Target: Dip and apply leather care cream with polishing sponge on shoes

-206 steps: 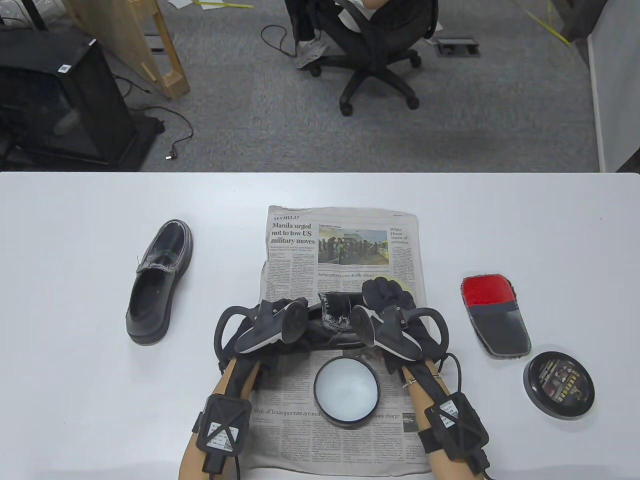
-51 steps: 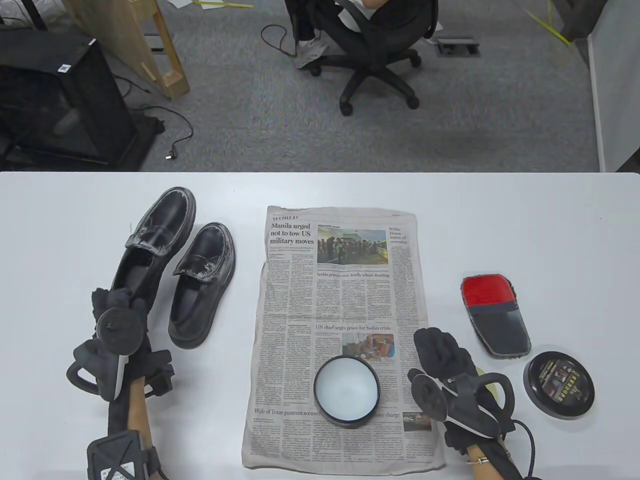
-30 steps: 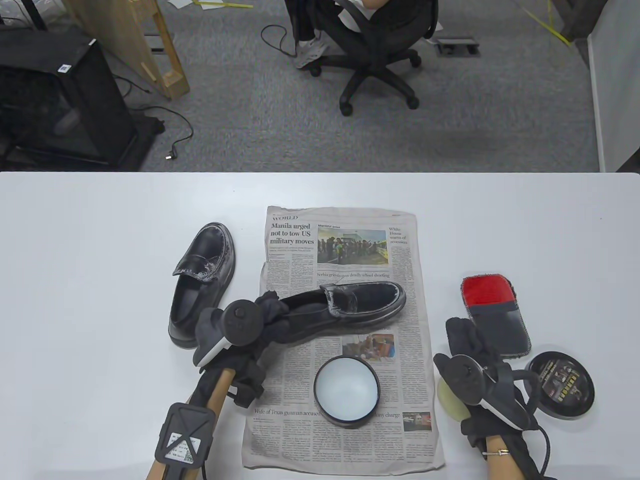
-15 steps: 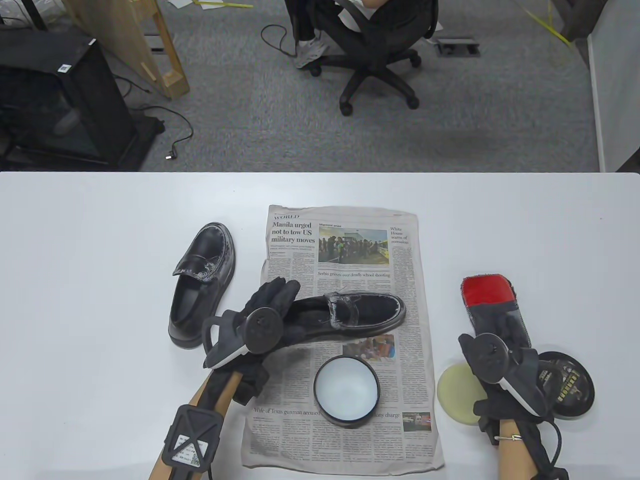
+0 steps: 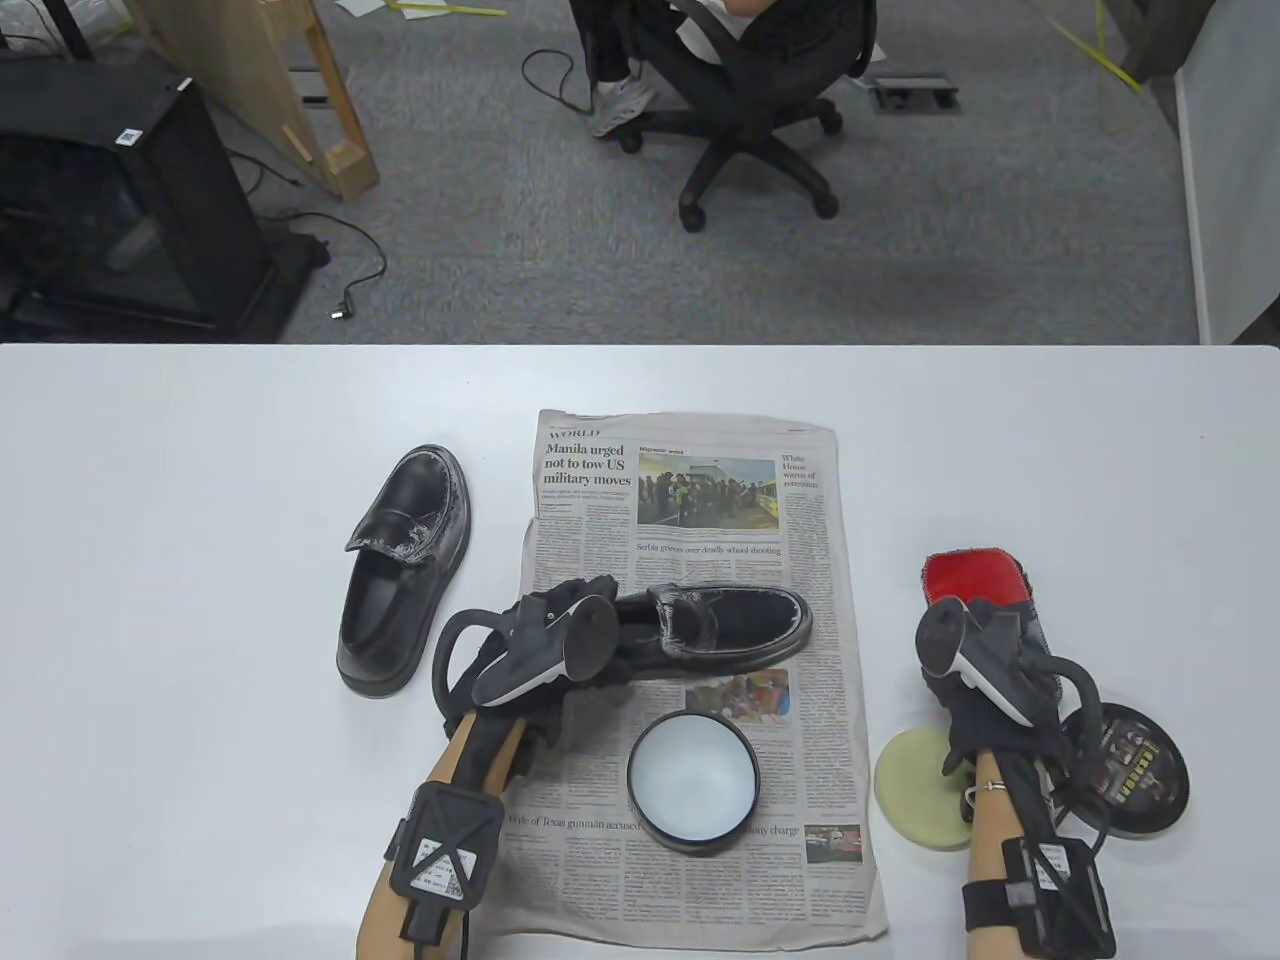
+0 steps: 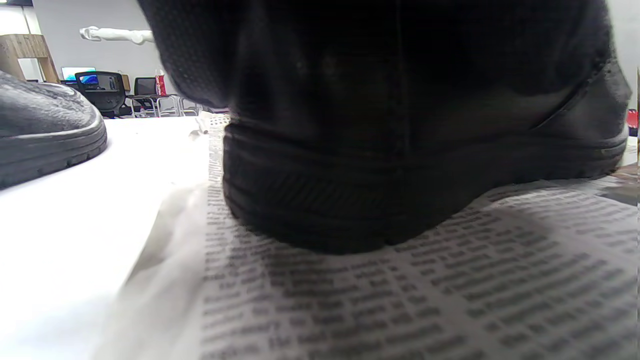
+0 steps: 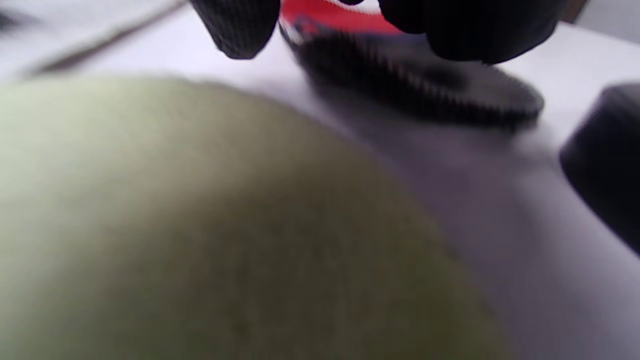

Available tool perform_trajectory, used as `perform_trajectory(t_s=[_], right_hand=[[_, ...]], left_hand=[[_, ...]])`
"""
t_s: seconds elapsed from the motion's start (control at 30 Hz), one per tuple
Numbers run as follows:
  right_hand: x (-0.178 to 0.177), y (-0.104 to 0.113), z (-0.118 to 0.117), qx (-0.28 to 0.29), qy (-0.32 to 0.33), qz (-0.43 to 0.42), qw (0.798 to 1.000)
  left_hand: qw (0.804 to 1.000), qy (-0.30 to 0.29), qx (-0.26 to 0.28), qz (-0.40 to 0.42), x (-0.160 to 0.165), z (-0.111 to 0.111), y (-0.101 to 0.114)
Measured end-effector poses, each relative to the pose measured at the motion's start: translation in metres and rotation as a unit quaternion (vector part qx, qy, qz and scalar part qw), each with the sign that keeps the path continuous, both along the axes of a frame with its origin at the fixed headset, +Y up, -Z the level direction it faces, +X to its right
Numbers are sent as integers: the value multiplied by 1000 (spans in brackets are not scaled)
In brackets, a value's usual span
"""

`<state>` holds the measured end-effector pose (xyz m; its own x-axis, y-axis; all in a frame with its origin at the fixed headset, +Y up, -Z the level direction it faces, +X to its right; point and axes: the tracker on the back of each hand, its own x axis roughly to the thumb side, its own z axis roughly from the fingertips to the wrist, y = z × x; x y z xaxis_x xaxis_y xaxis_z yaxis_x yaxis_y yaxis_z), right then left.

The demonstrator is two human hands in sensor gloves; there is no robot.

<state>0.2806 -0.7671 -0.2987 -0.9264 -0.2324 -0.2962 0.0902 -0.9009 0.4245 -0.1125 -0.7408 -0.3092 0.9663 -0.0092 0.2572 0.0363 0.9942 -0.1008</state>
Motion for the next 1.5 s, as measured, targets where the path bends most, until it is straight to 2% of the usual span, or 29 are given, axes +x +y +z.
perform_trajectory(t_s=[0.07,0.1,0.17,0.27,0.3,0.37,0.43,0.47,0.6,0.7,0.73,0.83,0.93,1.07,1.13,1.17,1.23,1.3,1.4,1.5], right_hand=[[1,4,-4,14,-1,14,1000],[2,6,-5,41,-9,56,998],[2,14,-6,42,1,93,995],[-7,24,-2,80,19,60,995],[-20,33,2,120,55,35,991],[-41,43,7,165,108,3,980],[-71,54,15,206,173,-42,962],[-97,60,21,216,219,-72,949],[-159,64,31,199,320,-144,915],[-193,60,23,199,325,-246,891],[-198,58,18,196,316,-259,892],[-201,47,-3,156,290,-251,910],[-186,41,-15,135,250,-243,927],[-162,38,-12,138,230,-174,948],[-157,37,-1,149,253,-104,950],[-157,36,5,159,267,-78,947],[-158,31,23,194,314,-41,929],[-162,30,35,209,336,-32,918],[-173,36,49,227,353,-109,901],[-191,47,47,223,356,-189,888]], left_hand=[[1000,-1,1,4,-2,-1,-1],[1000,-1,1,7,-3,-1,-1],[1000,-1,6,10,-3,-1,-2],[1000,-1,14,10,-3,0,-2],[1000,-2,17,11,-4,0,-2],[1000,-2,18,13,-4,1,-2],[1000,-2,20,15,-4,1,-2],[1000,-4,20,19,-4,2,-2],[999,-11,22,28,-4,4,-4],[999,-15,22,26,-4,4,-4],[999,-15,22,27,-4,4,-4],[999,-11,26,23,-3,5,-4],[999,-1,28,19,-3,4,-4],[999,10,32,8,-2,5,-3],[999,16,33,4,-1,5,-3],[999,17,33,4,-1,5,-3],[999,21,36,2,0,5,-2],[999,20,31,7,0,4,-2],[999,15,28,12,0,4,-3],[999,9,28,13,0,3,-4]])
